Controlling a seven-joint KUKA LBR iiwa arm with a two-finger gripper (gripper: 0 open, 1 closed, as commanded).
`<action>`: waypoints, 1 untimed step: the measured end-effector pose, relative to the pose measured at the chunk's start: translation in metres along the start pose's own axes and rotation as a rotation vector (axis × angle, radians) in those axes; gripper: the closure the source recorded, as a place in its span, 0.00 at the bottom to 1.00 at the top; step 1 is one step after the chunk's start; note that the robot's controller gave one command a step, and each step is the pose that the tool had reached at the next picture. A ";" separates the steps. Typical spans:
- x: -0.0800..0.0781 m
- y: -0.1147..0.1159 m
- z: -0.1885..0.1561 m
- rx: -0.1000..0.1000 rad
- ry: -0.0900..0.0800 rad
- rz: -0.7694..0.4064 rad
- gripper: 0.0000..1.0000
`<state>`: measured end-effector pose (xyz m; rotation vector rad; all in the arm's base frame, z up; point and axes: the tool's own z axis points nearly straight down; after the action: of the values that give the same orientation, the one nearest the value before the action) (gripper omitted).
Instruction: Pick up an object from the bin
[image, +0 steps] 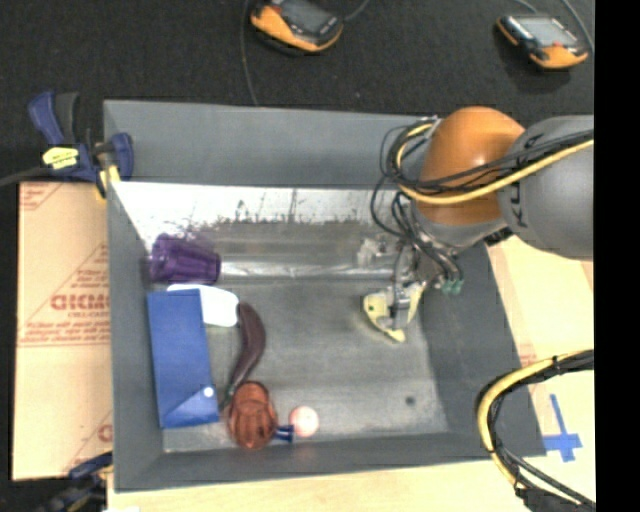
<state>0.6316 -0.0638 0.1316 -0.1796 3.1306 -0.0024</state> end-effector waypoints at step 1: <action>-0.007 -0.048 0.003 0.001 -0.006 -0.005 0.00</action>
Offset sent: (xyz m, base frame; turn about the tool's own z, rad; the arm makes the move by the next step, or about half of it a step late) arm 0.0076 -0.0932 -0.0203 -0.1034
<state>0.6440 -0.1112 0.1286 -0.1869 3.1238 -0.0040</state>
